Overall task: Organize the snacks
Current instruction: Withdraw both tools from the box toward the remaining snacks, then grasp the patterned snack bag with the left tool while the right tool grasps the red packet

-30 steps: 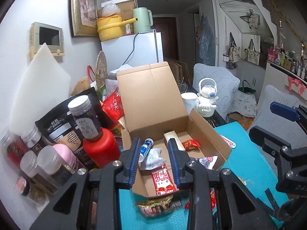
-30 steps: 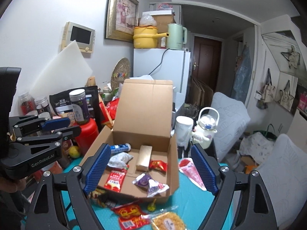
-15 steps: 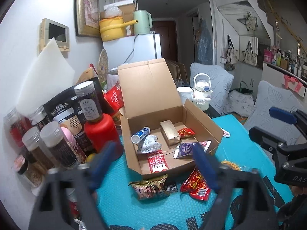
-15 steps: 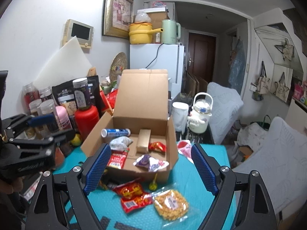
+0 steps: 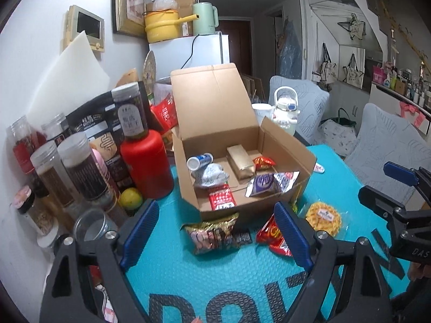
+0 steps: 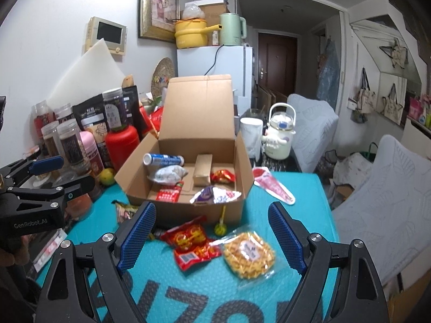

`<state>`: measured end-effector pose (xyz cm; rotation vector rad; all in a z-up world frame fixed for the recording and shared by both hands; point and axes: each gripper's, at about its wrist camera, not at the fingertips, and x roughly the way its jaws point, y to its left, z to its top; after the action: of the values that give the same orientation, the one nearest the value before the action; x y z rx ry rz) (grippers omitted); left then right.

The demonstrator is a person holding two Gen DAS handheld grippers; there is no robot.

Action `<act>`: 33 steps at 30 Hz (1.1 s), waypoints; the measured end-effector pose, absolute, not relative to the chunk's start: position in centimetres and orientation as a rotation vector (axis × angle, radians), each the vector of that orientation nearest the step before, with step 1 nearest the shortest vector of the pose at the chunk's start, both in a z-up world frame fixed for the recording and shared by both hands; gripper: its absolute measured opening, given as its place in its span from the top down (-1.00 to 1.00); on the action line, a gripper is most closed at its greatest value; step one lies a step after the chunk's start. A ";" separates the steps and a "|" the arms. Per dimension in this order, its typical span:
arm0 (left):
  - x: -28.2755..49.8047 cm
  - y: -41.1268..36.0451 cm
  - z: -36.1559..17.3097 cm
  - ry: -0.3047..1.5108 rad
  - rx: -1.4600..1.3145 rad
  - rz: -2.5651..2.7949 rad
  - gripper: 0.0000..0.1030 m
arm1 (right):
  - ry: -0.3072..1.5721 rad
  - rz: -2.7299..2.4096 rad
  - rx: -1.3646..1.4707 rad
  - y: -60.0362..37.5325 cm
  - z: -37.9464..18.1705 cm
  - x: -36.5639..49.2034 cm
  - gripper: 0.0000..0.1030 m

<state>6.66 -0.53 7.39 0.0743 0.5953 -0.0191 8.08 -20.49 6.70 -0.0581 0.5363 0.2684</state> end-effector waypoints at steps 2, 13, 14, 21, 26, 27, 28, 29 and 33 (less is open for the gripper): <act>6.5 -0.4 6.9 0.599 0.080 -0.017 -0.71 | 0.542 0.267 -0.053 -20.5 6.2 7.8 -0.68; 6.9 0.6 3.3 0.680 0.016 -0.043 -0.71 | 0.598 0.292 -0.041 -19.6 2.4 8.1 -0.68; 7.1 0.7 2.9 0.687 0.005 -0.047 -0.71 | 0.603 0.297 -0.040 -19.4 2.0 8.2 -0.68; 8.4 1.3 0.5 0.736 -0.029 -0.058 -0.71 | 0.656 0.332 -0.036 -18.8 -0.4 9.6 -0.68; 9.9 1.8 -1.2 0.768 -0.058 -0.060 -0.71 | 0.691 0.351 -0.025 -18.4 -2.0 11.1 -0.68; 10.3 1.9 -1.7 0.775 -0.064 -0.059 -0.71 | 0.702 0.357 -0.023 -18.3 -2.4 11.6 -0.68; 10.6 1.9 -2.0 0.779 -0.068 -0.058 -0.71 | 0.708 0.359 -0.023 -18.3 -2.7 11.8 -0.68; 10.9 2.0 -2.2 0.783 -0.071 -0.057 -0.71 | 0.718 0.363 -0.023 -18.2 -3.0 12.2 -0.68; 12.5 2.2 -3.6 0.817 -0.087 -0.062 -0.71 | 0.749 0.373 -0.028 -18.0 -4.2 13.5 -0.68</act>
<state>12.49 2.19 -3.65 -0.0869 0.8171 -0.0618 13.52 -17.96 -4.17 -0.0279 0.7485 0.3730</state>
